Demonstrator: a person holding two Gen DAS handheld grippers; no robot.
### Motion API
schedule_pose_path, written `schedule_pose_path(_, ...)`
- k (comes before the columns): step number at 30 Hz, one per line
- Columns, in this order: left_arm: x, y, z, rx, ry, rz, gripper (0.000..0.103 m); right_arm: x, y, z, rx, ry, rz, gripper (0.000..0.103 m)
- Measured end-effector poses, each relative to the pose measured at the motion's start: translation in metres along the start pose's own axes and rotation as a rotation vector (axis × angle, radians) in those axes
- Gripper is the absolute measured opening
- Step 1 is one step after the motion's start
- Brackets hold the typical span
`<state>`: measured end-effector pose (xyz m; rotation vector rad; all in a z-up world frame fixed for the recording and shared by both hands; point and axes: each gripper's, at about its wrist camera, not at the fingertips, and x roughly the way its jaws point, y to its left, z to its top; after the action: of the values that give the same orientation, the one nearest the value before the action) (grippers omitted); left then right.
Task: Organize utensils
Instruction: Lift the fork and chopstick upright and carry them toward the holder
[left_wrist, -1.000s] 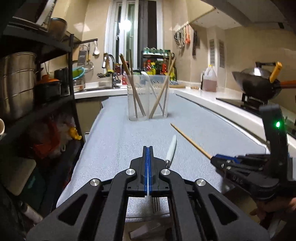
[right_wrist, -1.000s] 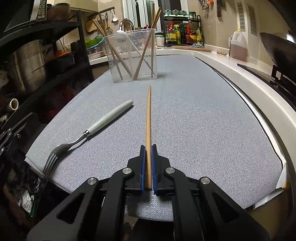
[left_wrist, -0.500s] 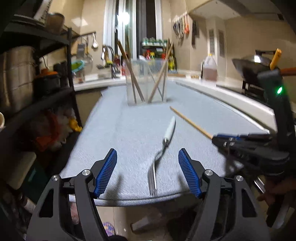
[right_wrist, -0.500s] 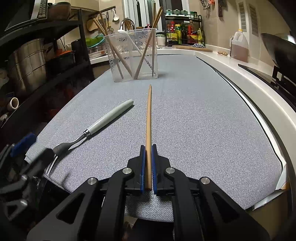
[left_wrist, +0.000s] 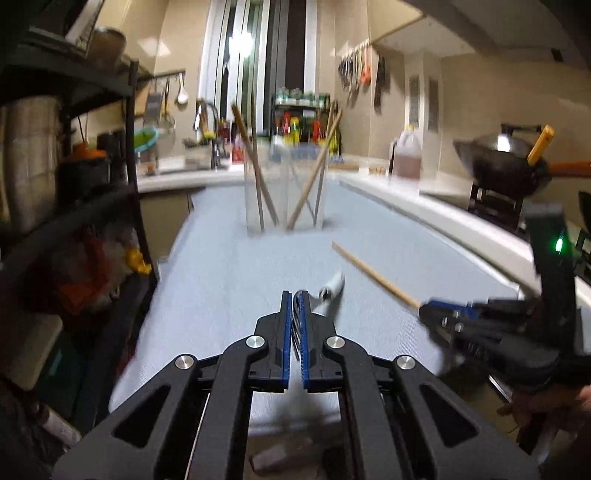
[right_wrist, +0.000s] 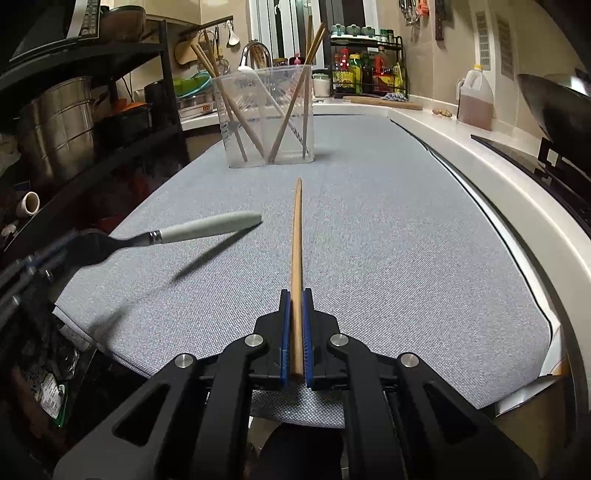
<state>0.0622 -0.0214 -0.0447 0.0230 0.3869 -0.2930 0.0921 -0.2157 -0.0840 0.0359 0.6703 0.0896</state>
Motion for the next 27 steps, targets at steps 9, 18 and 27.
schedule_pose_path(9,-0.015,0.001,0.033,-0.003,-0.085,-0.039,0.003,-0.031,0.002,0.025,-0.025,-0.094,0.003,0.006)
schedule_pose_path(18,-0.013,0.004,0.066,-0.010,-0.094,-0.049,0.002,-0.044,-0.002,0.061,-0.016,-0.160,0.025,0.006)
schedule_pose_path(27,-0.011,0.012,0.095,0.033,-0.082,-0.015,0.002,-0.056,0.001,0.096,-0.024,-0.226,0.041,0.006)
